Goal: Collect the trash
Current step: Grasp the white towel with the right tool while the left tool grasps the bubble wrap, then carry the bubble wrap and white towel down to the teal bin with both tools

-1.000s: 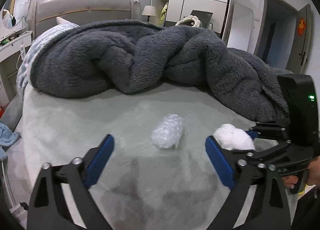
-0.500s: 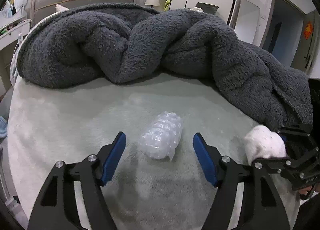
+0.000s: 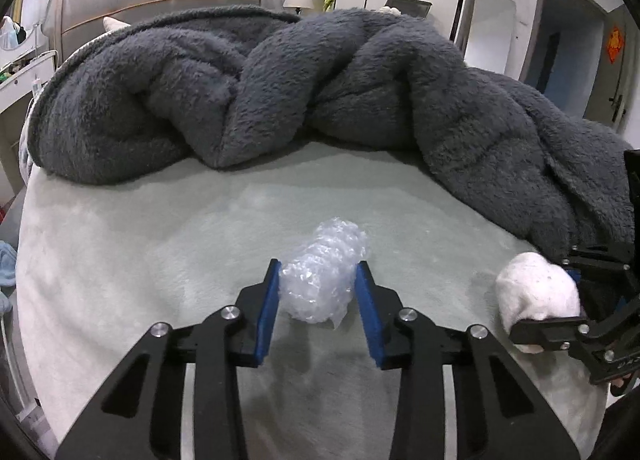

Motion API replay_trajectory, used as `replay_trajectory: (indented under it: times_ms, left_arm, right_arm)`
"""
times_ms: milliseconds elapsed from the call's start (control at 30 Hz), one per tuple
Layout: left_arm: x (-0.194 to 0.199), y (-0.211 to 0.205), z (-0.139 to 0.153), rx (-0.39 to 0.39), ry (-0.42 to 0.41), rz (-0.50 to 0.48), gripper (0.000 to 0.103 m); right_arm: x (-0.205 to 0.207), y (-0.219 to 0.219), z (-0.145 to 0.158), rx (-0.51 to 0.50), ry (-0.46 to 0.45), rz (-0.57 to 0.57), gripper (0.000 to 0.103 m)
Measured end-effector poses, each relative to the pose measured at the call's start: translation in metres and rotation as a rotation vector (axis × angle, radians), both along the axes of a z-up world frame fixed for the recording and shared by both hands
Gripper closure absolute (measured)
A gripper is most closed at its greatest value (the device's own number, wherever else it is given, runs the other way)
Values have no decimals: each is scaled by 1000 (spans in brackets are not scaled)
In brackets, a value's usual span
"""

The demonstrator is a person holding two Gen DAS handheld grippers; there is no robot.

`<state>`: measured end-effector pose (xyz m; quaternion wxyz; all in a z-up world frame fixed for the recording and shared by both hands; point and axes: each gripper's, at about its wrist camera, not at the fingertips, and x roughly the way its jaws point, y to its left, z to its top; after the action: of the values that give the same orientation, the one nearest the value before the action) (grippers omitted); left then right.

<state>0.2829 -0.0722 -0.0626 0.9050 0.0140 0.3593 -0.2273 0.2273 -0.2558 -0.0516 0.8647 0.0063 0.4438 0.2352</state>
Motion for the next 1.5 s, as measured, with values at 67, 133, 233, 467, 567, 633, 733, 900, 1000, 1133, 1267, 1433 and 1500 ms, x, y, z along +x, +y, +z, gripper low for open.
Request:
replay_trajectory:
  times_ms: [67,133,233,467,567,633,733,900,1000,1133,1267,1433,1500]
  left_arm:
    - [-5,1,2,-15,10,12,63]
    - [-9,3,3,-24,17,29,63]
    - [-19,7,5,-37,26,55,63]
    - [-46,17,15,8,-2,88,63]
    - [-56,26,16,25,-10,121,63]
    - [-63,35,17,31,-12,153,63]
    - [-74,48,19,38,-4,200,63]
    - [-100,66,24,55,5,248,63]
    - [-117,76,27,54,19,280,63]
    - [-141,86,28,66,40,318,63]
    - [-159,99,28,94,49,363,63]
    - [-174,117,23,132,84,400,63]
    - [-177,128,20,139,103,417,63]
  right_arm:
    - [-1,1,2,-4,0,-8,53]
    - [-3,2,4,-7,-2,-16,53]
    - [-5,7,7,-15,-8,-20,53]
    - [0,21,10,-18,1,-49,53]
    - [-4,29,12,-9,5,-54,53]
    - [-10,37,11,-21,4,-47,53]
    - [-21,46,9,-31,6,-37,53]
    - [-40,59,13,-36,-3,-28,53]
    - [-53,67,19,-31,-16,-23,53]
    - [-68,82,26,-24,-32,-6,53]
    - [-78,97,29,-26,-43,14,53]
    - [-82,114,32,-32,-52,41,53]
    - [-83,120,35,-27,-61,51,53]
